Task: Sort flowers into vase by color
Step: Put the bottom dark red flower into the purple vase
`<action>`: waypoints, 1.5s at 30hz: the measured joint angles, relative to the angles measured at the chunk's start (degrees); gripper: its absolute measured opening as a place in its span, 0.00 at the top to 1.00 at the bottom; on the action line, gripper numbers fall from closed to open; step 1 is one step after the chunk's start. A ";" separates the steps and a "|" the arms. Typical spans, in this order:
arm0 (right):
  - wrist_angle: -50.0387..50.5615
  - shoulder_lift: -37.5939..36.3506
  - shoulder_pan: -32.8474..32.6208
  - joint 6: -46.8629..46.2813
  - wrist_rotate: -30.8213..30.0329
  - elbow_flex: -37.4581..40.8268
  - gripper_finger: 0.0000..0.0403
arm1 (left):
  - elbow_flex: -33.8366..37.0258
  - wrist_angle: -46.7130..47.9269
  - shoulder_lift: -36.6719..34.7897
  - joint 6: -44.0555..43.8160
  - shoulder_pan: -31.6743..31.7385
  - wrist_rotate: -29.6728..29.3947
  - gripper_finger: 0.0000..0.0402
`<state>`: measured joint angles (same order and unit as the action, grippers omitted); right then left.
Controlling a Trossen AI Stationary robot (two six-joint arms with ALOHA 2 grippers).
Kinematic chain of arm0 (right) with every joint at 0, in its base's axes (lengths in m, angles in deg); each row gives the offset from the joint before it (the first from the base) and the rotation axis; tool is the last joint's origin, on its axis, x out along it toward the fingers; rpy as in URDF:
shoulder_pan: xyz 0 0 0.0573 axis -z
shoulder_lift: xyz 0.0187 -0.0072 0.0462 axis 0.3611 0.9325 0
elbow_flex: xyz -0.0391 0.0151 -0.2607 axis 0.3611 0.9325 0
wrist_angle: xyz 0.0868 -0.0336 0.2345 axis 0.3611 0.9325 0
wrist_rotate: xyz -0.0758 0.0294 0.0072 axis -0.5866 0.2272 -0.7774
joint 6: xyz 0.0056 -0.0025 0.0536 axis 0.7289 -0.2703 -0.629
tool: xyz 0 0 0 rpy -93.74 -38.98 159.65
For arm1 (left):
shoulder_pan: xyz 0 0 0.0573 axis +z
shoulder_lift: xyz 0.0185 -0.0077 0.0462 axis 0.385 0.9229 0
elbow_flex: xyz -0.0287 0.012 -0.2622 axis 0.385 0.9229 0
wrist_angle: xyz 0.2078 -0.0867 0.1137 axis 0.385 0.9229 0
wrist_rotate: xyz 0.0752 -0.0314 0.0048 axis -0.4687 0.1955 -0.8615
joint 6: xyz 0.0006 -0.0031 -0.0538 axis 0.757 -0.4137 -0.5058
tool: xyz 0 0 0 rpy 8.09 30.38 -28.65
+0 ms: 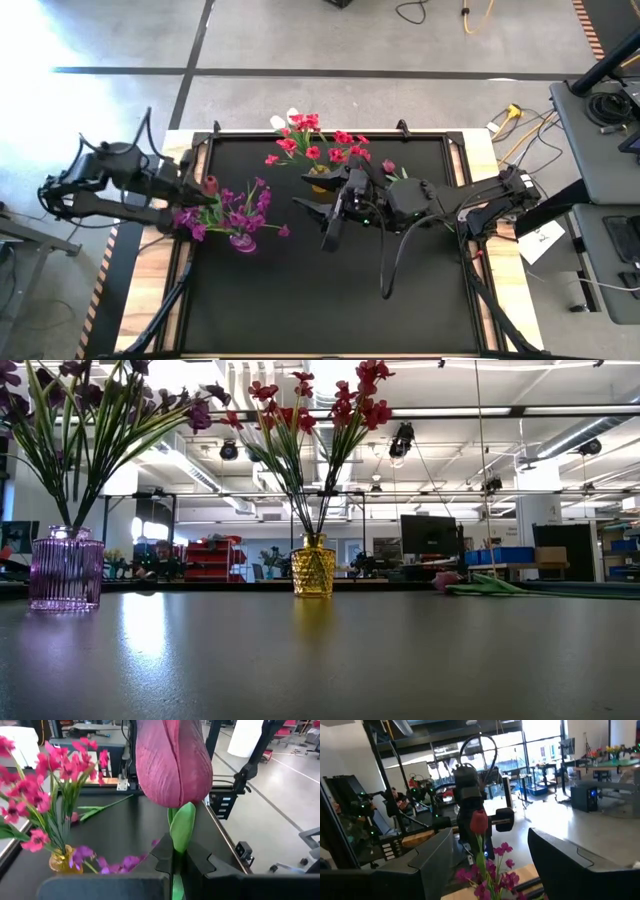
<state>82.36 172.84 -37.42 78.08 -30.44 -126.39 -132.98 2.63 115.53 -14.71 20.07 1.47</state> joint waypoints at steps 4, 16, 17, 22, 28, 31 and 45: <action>1.45 0.00 0.00 -0.75 -0.52 0.02 0.38 | 4.72 -2.06 -2.72 -1.15 -0.02 0.00 1.00; 2.60 0.02 0.02 -0.73 -0.60 0.02 0.38 | 11.40 -3.83 -6.58 -1.90 0.00 -1.62 1.00; 2.70 0.04 0.02 -0.73 -0.58 0.02 0.38 | 11.40 -3.85 -6.51 -1.96 -0.01 -1.64 1.00; 2.57 0.04 0.02 -0.73 -0.58 0.02 0.38 | 10.42 -3.75 -6.38 -2.15 0.00 -1.62 1.00; 2.83 0.04 0.02 -0.73 -0.58 0.02 0.38 | 9.79 -2.52 -6.44 -2.07 -0.02 -1.62 1.00; 3.93 0.04 0.02 -0.79 -0.57 0.02 0.38 | 10.28 0.40 -6.07 -4.02 0.00 -1.66 1.00; 33.77 -3.22 0.85 -19.51 -0.49 0.04 0.38 | 6.75 10.34 -1.34 -16.03 0.00 -1.59 0.76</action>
<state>116.13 169.62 -36.57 58.56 -30.93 -126.35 -126.23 12.97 114.18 -30.75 20.07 -0.12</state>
